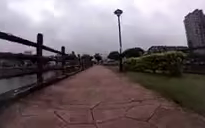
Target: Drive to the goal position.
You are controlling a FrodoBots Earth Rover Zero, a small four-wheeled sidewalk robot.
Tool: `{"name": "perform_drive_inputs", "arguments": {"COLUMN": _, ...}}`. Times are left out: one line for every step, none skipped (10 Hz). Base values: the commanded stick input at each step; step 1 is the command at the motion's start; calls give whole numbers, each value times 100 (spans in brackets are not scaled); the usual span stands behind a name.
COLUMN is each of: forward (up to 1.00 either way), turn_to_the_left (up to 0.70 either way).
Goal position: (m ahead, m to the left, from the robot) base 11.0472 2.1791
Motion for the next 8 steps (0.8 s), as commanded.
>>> {"name": "perform_drive_inputs", "arguments": {"forward": 100, "turn_to_the_left": 0}}
{"name": "perform_drive_inputs", "arguments": {"forward": 100, "turn_to_the_left": 13}}
{"name": "perform_drive_inputs", "arguments": {"forward": 100, "turn_to_the_left": 27}}
{"name": "perform_drive_inputs", "arguments": {"forward": 100, "turn_to_the_left": 34}}
{"name": "perform_drive_inputs", "arguments": {"forward": 100, "turn_to_the_left": 31}}
{"name": "perform_drive_inputs", "arguments": {"forward": 100, "turn_to_the_left": 0}}
{"name": "perform_drive_inputs", "arguments": {"forward": 100, "turn_to_the_left": 0}}
{"name": "perform_drive_inputs", "arguments": {"forward": 100, "turn_to_the_left": 0}}
